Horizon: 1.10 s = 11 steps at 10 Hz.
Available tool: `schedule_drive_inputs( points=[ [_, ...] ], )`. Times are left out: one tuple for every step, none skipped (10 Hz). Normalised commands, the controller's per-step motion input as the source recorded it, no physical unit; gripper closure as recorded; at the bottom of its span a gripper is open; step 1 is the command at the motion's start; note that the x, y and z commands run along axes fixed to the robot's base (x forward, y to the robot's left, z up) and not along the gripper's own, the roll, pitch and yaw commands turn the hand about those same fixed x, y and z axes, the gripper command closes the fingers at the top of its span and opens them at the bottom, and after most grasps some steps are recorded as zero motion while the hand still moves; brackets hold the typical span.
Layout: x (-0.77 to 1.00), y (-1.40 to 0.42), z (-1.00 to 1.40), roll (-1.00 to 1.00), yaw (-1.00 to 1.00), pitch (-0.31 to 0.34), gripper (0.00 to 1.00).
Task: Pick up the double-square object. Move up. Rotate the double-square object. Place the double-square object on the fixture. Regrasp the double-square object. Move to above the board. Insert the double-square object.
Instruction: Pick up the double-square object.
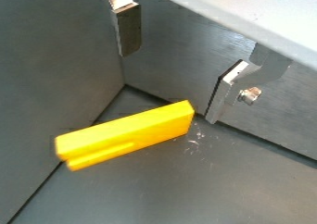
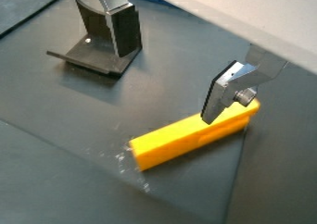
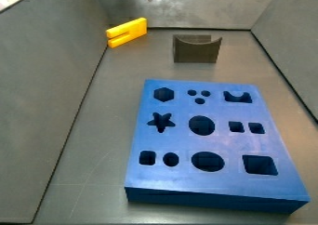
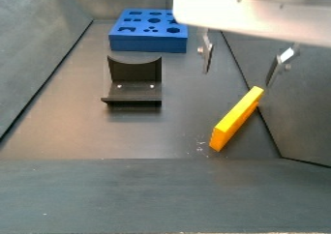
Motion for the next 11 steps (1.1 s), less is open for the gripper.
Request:
schedule_drive_inputs(
  points=[
    [0.32, 0.28, -0.73, 0.16, -0.50, 0.000, 0.00],
    [0.17, 0.29, -0.73, 0.16, -0.53, -0.027, 0.00],
    [0.08, 0.29, -0.81, 0.14, -0.53, -0.047, 0.00],
    [-0.05, 0.18, -0.89, 0.15, -0.49, -0.026, 0.00],
    [-0.21, 0.06, -0.94, 0.14, -0.37, -0.016, 0.00],
    [-0.03, 0.00, -1.00, 0.11, -0.25, -0.026, 0.00],
    [-0.01, 0.00, -1.00, 0.10, -0.24, -0.046, 0.00],
    [0.00, 0.00, -1.00, 0.08, -0.26, -0.083, 0.00],
    [0.11, 0.03, -0.90, 0.05, -0.32, -0.116, 0.00],
    [0.13, 0.04, -0.89, 0.04, -0.32, -0.116, 0.00],
    [0.13, 0.04, -0.90, 0.05, -0.32, -0.116, 0.00]
  ],
)
